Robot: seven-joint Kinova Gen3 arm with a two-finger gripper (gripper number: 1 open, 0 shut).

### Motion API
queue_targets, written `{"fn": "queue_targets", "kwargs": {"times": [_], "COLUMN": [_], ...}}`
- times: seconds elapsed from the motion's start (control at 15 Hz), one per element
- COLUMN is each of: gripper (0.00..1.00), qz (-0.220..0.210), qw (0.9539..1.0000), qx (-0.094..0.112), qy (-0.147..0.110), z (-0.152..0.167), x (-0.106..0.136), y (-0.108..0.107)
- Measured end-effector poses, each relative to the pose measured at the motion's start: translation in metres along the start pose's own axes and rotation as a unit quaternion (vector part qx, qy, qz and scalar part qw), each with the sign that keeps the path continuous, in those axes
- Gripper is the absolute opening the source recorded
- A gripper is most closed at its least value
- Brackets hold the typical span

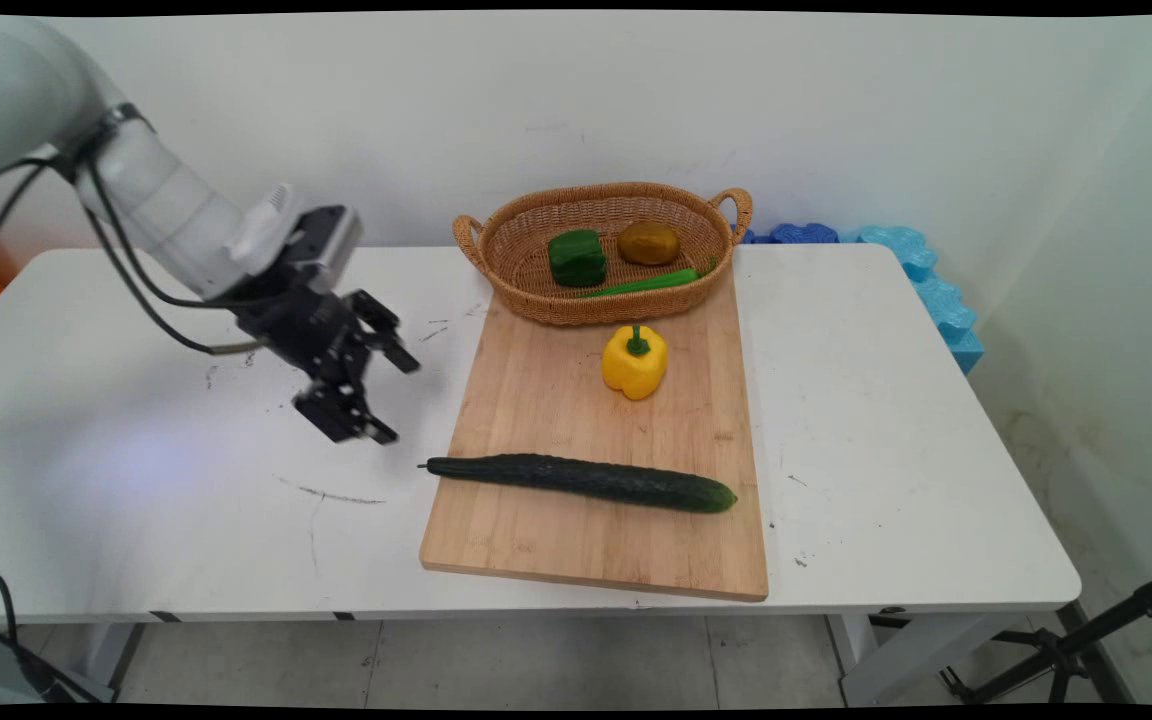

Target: Pick up the cucumber from the cutting board

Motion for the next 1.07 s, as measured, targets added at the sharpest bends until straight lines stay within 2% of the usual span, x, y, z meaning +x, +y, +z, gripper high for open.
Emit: {"fn": "queue_targets", "kwargs": {"times": [0.47, 1.07], "gripper": [1.00, 1.00], "qz": [-0.007, -0.003], "qw": [0.9989, 0.9976], "qx": [-0.025, -0.026], "qy": [0.040, 0.064], "z": [0.056, 0.124], "x": [0.047, 0.081], "y": [0.016, 0.015]}}
